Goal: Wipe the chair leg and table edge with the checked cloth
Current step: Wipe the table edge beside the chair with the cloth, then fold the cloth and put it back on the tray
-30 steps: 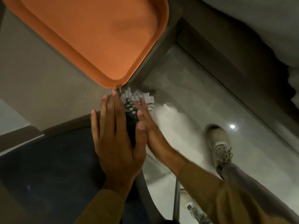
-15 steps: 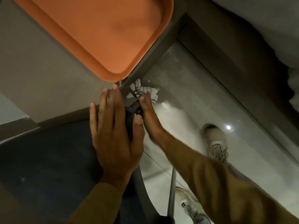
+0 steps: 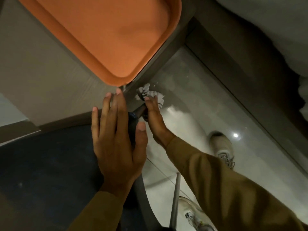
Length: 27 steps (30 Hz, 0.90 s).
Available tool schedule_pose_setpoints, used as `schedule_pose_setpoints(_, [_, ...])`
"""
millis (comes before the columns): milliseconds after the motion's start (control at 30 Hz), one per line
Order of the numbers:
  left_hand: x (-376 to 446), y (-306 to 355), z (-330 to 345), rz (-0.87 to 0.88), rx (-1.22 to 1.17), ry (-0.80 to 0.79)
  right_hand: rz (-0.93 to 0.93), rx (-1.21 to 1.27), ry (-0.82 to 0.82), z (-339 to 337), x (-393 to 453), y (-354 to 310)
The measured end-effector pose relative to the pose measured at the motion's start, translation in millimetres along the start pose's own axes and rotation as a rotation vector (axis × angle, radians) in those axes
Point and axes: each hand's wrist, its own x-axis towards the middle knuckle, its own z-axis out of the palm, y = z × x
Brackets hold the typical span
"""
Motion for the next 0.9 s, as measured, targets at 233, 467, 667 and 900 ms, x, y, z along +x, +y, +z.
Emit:
schedule_pose_setpoints(233, [2.4,3.3,-5.5,-0.023,-0.022,-0.004,-0.166,-0.118,-0.085,-9.8,-69.7,-14.0])
schedule_pose_setpoints(467, [-2.2,2.8,-8.4,-0.154,-0.182,0.062,-0.070,-0.180,-0.108,-26.2,-107.5,-60.9])
schedule_pose_setpoints(667, [-2.8,0.4,-13.3,-0.179,-0.302,0.082,-0.072,-0.161,0.007,-59.7,-125.8,-110.6])
schedule_pose_setpoints(900, [27.2,23.8,-39.8,-0.711,-0.992,0.222,0.005,-0.108,-0.019,-52.3,-153.4,-202.4])
